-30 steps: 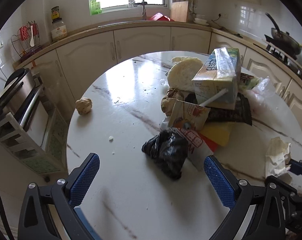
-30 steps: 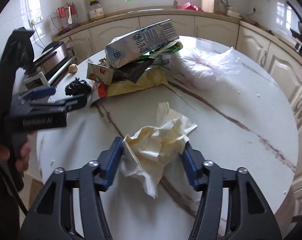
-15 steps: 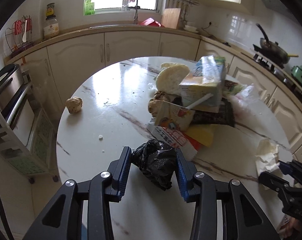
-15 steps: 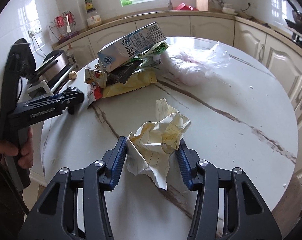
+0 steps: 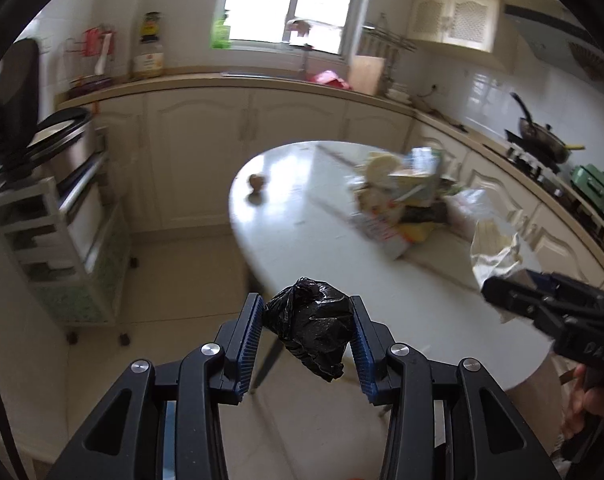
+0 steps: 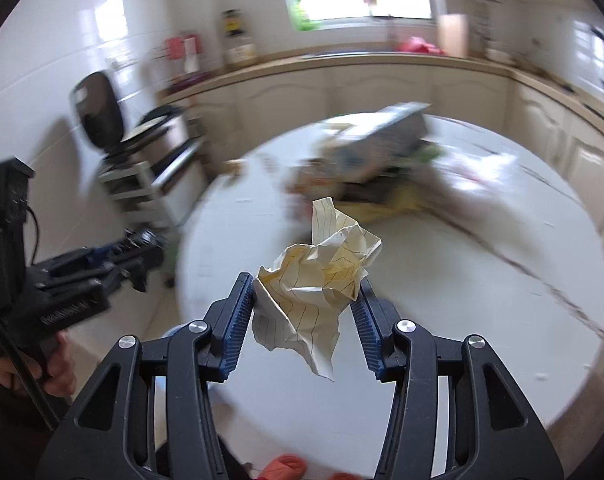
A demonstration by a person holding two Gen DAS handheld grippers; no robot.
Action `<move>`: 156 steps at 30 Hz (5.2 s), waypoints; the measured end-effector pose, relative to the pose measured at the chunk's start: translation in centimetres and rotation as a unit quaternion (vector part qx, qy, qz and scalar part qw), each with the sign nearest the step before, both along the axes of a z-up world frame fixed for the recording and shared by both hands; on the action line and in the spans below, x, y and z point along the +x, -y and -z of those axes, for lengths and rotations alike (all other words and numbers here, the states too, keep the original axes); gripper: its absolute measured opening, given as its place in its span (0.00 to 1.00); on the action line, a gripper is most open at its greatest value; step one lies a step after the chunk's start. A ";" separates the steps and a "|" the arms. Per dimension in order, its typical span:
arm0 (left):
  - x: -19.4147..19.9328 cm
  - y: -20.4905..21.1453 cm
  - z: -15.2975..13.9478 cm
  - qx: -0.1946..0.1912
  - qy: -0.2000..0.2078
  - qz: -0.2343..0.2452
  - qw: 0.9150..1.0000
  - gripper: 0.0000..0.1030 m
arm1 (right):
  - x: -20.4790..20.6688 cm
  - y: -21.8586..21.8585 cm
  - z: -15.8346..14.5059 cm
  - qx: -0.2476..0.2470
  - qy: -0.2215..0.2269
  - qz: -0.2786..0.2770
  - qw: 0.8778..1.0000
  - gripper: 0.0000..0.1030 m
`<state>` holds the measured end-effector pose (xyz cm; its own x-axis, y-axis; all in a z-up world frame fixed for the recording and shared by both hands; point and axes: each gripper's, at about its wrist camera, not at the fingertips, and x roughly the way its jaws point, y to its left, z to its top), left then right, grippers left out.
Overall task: Collect trash
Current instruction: 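Carry both items over the blue bin and open both grippers to drop them, then grasp the brown lump with the left gripper while the right grasps the clear bag, then move both items over the blue bin and open both grippers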
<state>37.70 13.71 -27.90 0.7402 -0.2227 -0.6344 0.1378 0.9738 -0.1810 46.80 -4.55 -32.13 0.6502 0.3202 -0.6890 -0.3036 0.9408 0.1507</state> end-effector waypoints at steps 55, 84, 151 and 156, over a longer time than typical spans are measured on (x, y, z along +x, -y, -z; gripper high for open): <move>-0.2 -8.7 2.9 0.048 -0.014 -0.169 0.984 0.82 | 2.6 -13.1 0.2 -0.001 0.064 -0.075 0.995 1.00; 34.9 8.3 8.4 0.140 -0.022 -0.015 0.990 0.32 | 8.7 18.5 -0.5 -0.071 -0.009 0.149 0.986 1.00; -6.1 -19.7 12.1 -0.026 -0.096 -0.149 0.984 0.22 | 1.3 -23.7 4.5 -0.017 -0.039 -0.233 0.972 0.54; -4.8 -21.6 16.6 -0.027 -0.158 -0.168 0.973 0.23 | 4.5 -27.8 12.3 -0.053 -0.090 -0.223 0.969 0.54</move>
<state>32.90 35.33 -44.47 0.5468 -0.0419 -0.8362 -0.2566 0.9423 -0.2150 51.28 23.29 -44.48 0.3291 0.4627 -0.8232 -0.6617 0.7349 0.1485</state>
